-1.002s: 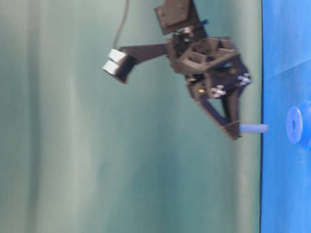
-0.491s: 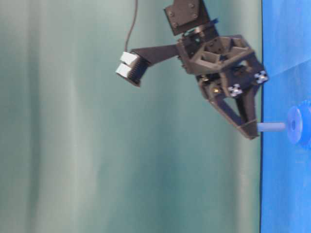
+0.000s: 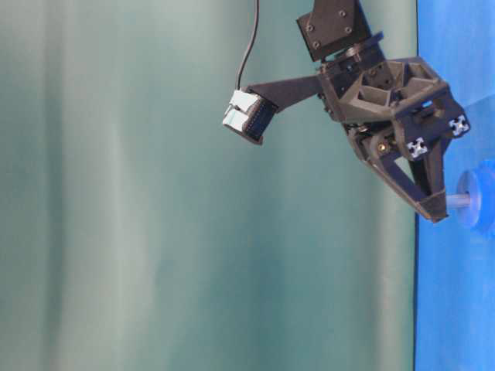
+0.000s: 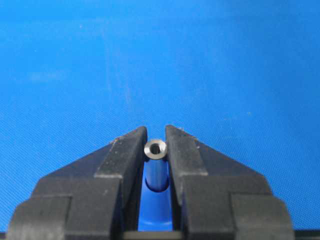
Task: Insert the shaft placed at a random location into the center hole of the small gear at another random location.
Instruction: 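Align the shaft above the gear hole and lower it, then open the right gripper and raise it off the inserted shaft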
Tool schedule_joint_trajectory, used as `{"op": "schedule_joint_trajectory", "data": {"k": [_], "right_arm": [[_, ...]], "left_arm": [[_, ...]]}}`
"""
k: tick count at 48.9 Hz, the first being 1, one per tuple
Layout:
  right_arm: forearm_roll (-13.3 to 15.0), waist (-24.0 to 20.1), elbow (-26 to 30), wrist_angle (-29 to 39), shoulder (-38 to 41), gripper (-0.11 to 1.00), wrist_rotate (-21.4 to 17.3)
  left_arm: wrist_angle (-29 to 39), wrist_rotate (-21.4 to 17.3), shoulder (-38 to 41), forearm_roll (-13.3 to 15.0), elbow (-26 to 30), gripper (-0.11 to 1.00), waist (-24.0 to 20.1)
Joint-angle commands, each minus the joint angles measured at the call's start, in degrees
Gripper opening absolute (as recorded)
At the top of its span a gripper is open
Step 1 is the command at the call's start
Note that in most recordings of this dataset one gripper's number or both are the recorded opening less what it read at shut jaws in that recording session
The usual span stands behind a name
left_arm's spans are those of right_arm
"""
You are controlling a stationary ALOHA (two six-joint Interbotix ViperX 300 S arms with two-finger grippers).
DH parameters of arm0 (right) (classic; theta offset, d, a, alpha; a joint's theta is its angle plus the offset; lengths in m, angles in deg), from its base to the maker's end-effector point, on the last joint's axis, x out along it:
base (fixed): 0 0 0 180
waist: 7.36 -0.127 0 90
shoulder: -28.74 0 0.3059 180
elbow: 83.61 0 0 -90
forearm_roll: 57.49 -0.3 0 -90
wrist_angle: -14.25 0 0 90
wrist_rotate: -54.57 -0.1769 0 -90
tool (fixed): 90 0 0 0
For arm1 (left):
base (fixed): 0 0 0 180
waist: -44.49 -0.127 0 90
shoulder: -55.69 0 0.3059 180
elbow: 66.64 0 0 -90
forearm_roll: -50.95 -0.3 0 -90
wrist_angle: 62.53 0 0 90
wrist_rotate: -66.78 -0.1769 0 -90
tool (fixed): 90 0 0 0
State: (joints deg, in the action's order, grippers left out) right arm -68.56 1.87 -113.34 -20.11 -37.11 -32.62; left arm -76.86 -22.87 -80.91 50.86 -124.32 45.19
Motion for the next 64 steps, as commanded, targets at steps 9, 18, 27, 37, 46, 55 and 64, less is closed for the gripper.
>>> {"op": "schedule_joint_trajectory", "data": {"k": [9, 18, 27, 37, 46, 55, 64], "right_arm": [[-0.26, 0.0, 0.53, -0.7, 0.53, 0.03, -0.09], [-0.26, -0.18, 0.79, -0.44, 1.49, 0.03, -0.09], [-0.26, -0.26, 0.79, -0.44, 1.58, 0.03, -0.09], [-0.09, -0.26, 0.79, -0.35, 1.58, 0.03, 0.18], [-0.09, -0.26, 0.97, 0.26, 1.23, 0.12, 0.09], [-0.26, -0.26, 0.97, 2.02, -1.32, 0.62, 0.35], [0.0, -0.26, 0.53, 4.31, -5.62, 0.79, 0.79]], "left_arm": [[-0.26, 0.0, 0.18, -0.09, 0.62, 0.0, -0.09], [-0.26, 0.0, 0.18, -0.09, 0.62, 0.0, -0.18], [-0.26, 0.0, 0.18, -0.09, 0.62, 0.0, -0.44], [-0.26, 0.0, 0.18, -0.09, 0.62, 0.0, -0.44], [-0.26, 0.0, 0.18, -0.09, 0.62, 0.0, -0.44], [-0.26, 0.0, 0.18, -0.09, 0.62, 0.0, -0.44], [-0.26, 0.0, 0.18, -0.09, 0.62, 0.0, -0.44]]}}
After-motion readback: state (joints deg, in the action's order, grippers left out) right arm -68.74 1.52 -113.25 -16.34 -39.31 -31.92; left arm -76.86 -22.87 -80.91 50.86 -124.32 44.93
